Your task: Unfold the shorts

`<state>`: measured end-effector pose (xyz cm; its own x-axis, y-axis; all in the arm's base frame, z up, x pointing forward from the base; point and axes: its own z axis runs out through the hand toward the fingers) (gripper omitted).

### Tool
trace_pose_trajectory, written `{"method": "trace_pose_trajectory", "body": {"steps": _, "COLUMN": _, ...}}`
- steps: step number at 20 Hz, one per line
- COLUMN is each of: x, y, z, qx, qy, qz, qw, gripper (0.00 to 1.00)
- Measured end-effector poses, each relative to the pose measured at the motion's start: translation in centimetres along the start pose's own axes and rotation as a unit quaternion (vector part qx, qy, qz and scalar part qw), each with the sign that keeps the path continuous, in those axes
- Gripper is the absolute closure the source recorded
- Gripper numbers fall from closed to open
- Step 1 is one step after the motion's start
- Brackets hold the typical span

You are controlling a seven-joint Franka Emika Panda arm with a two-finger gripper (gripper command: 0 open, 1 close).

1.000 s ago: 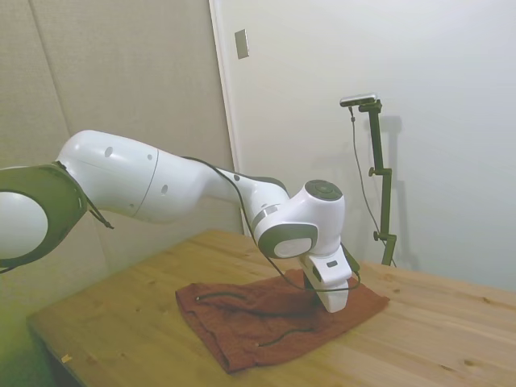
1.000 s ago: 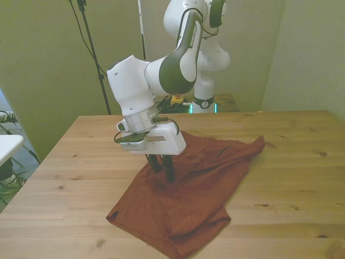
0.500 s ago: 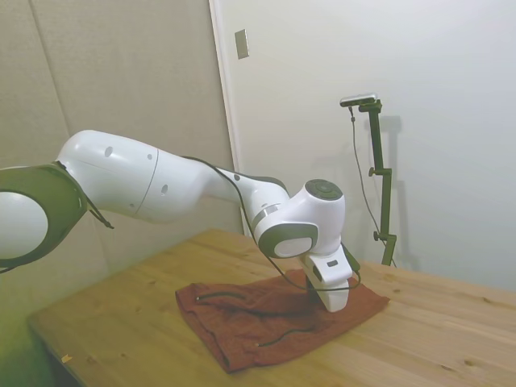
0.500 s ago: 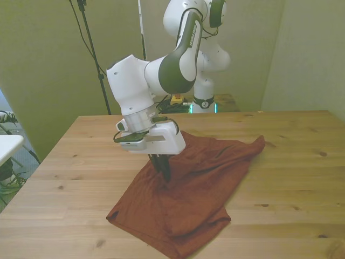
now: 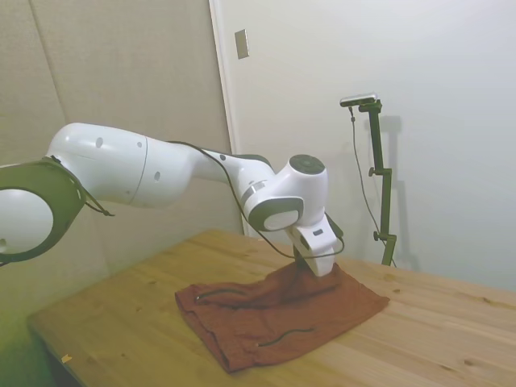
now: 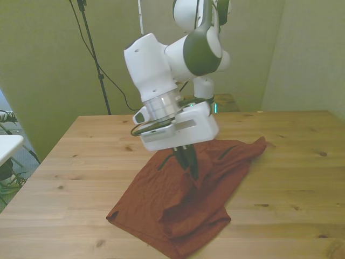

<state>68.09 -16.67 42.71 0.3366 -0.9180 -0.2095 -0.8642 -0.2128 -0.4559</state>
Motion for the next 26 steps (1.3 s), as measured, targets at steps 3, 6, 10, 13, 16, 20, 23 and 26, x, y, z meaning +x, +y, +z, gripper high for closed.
{"method": "trace_pose_trajectory", "body": {"steps": 3, "x": -3.2, "y": -2.5, "z": 1.1, "qx": 0.006, "qy": -0.014, "qz": -0.025, "qw": 0.9996, "gripper": 1.00}}
{"method": "trace_pose_trajectory", "body": {"steps": 6, "x": -5.5, "y": -4.6, "z": 2.4, "qx": 0.009, "qy": -0.023, "qz": -0.043, "qw": 0.9988, "gripper": 1.00}}
{"method": "trace_pose_trajectory", "body": {"steps": 10, "x": -7.3, "y": -7.2, "z": 3.7, "qx": 0.015, "qy": -0.030, "qz": -0.056, "qw": 0.9978, "gripper": 1.00}}
{"method": "trace_pose_trajectory", "body": {"steps": 13, "x": -8.1, "y": -9.0, "z": 4.4, "qx": 0.017, "qy": -0.034, "qz": -0.064, "qw": 0.9972, "gripper": 1.00}}
{"method": "trace_pose_trajectory", "body": {"steps": 16, "x": -9.0, "y": -10.5, "z": 5.9, "qx": 0.015, "qy": -0.037, "qz": -0.072, "qw": 0.9966, "gripper": 1.00}}
{"method": "trace_pose_trajectory", "body": {"steps": 20, "x": -10.6, "y": -12.1, "z": 8.4, "qx": 0.005, "qy": -0.034, "qz": -0.085, "qw": 0.9958, "gripper": 0.00}}
{"method": "trace_pose_trajectory", "body": {"steps": 23, "x": -11.8, "y": -13.3, "z": 9.3, "qx": 0.005, "qy": -0.039, "qz": -0.094, "qw": 0.9948, "gripper": 0.00}}
{"method": "trace_pose_trajectory", "body": {"steps": 26, "x": -13.0, "y": -14.4, "z": 10.0, "qx": 0.005, "qy": -0.044, "qz": -0.098, "qw": 0.9942, "gripper": 0.00}}
